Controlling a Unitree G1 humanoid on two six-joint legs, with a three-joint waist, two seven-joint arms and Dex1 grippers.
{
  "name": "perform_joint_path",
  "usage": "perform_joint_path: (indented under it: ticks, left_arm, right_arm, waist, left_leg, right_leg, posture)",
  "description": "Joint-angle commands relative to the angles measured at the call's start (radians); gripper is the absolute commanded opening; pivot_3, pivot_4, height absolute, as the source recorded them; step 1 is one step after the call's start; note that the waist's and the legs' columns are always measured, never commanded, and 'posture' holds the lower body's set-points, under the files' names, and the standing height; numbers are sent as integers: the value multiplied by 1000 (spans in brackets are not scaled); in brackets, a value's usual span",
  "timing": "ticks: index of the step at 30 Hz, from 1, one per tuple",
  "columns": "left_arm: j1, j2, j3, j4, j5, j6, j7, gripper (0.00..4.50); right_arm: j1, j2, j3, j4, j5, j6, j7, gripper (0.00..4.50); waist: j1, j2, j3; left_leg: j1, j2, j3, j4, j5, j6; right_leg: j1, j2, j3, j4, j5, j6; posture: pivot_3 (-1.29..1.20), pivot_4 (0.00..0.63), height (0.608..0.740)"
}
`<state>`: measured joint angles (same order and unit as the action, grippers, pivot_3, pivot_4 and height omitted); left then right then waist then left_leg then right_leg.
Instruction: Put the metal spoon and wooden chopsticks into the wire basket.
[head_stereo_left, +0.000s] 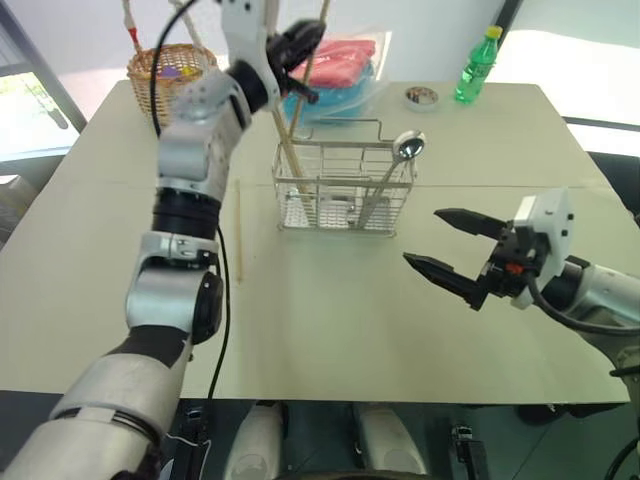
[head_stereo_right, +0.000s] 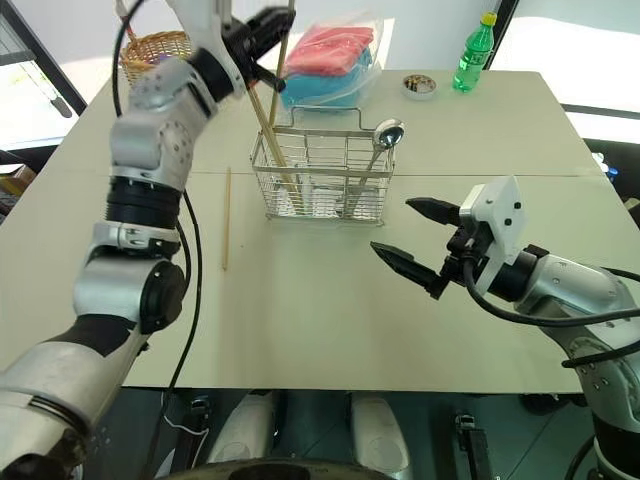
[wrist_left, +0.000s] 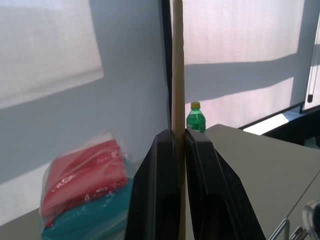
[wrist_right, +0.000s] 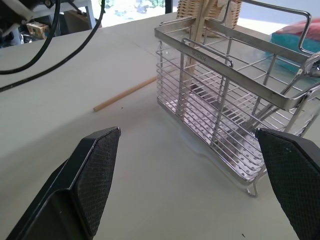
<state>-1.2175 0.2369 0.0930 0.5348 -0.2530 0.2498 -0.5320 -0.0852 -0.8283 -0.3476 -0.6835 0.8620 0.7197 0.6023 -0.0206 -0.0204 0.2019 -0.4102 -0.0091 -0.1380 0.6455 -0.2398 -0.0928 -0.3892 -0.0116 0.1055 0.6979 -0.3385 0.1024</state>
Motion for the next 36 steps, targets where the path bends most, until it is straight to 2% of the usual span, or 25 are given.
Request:
perform_joint_path:
  ticks: [1,9,24,36]
  left_arm:
    - [15,-8,8,-59,-10,6,22,51]
    - [83,-33,14,-153,-31,64,72,51]
    - [-27,-1,26,-162,-54,86,44,51]
    - [91,-8,-3,-255,-59,168,51,51]
  right_arm:
    - [-4,-13,-42,-35,19,0,-13,4500]
    - [-11,-19,-45,-29,33,6,-22,4500]
    - [-37,-5,-27,-21,36,3,-44,4500]
    - [-36,-14,-45,-33,58,14,-64,4500]
  waist:
    - [1,0,0]
    - [3,0,0]
    - [3,0,0]
    - [2,0,0]
  left_leg:
    - [0,0,0,0,0,0]
    - [1,0,0,0,0,0]
    - [0,0,0,1,0,0]
    - [1,0,0,1,0,0]
  right_leg:
    - [0,0,0,0,0,0]
    - [1,0,0,0,0,0]
    - [1,0,0,0,0,1]
    - [1,0,0,0,0,1]
  posture:
    - [0,150,740]
    - [0,150,740]
    - [0,150,740]
    - [0,150,740]
